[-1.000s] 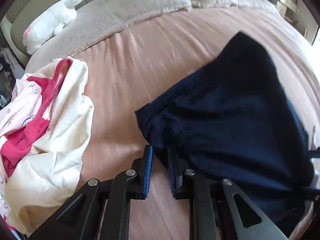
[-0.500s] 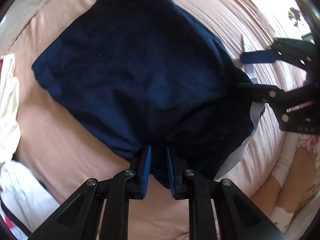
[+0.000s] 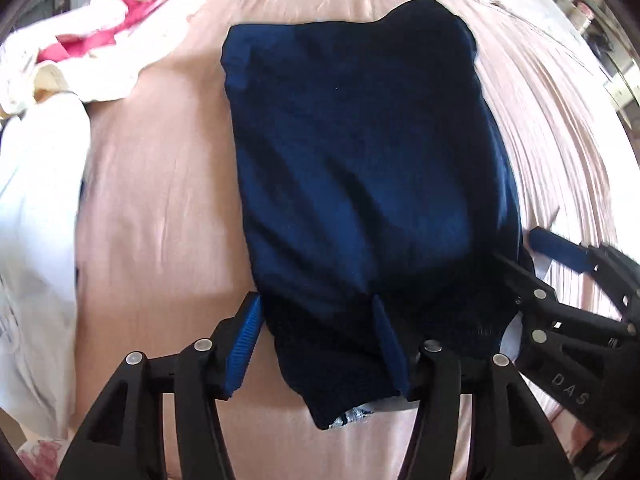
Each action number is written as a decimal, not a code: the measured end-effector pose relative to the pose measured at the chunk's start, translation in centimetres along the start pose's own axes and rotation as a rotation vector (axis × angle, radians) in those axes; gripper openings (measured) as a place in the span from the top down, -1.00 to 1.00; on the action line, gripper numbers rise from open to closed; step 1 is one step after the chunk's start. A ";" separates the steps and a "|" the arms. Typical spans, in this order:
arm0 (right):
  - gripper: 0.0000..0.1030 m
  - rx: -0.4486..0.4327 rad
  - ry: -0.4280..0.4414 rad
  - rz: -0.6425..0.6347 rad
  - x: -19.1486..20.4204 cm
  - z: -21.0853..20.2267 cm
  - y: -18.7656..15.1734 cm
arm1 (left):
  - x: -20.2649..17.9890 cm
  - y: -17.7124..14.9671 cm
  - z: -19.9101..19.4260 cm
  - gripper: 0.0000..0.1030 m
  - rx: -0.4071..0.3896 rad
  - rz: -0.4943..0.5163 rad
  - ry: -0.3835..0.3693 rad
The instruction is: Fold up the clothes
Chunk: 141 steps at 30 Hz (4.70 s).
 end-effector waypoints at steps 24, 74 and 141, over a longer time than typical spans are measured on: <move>-0.47 0.016 0.167 0.188 -3.4 -4.5 -6.0 | 2.2 0.3 0.2 -0.09 0.043 -0.116 -0.169; 0.99 -0.149 -0.012 -0.002 -1.6 -1.7 9.7 | 4.4 11.9 3.4 0.84 -0.174 -0.064 -0.187; -0.20 0.062 0.038 0.224 1.1 -5.0 -7.9 | 0.6 -2.5 -6.3 -0.21 -0.093 0.081 -0.143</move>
Point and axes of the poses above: each gripper's, at about its wrist camera, not at the fingertips, and z roughly the way its jaws point, x to its left, y to its top, the point moved 4 cm from there along z, roughly the way its jaws point, and after that the axes turned 15 degrees about y, right-handed, at the moved point
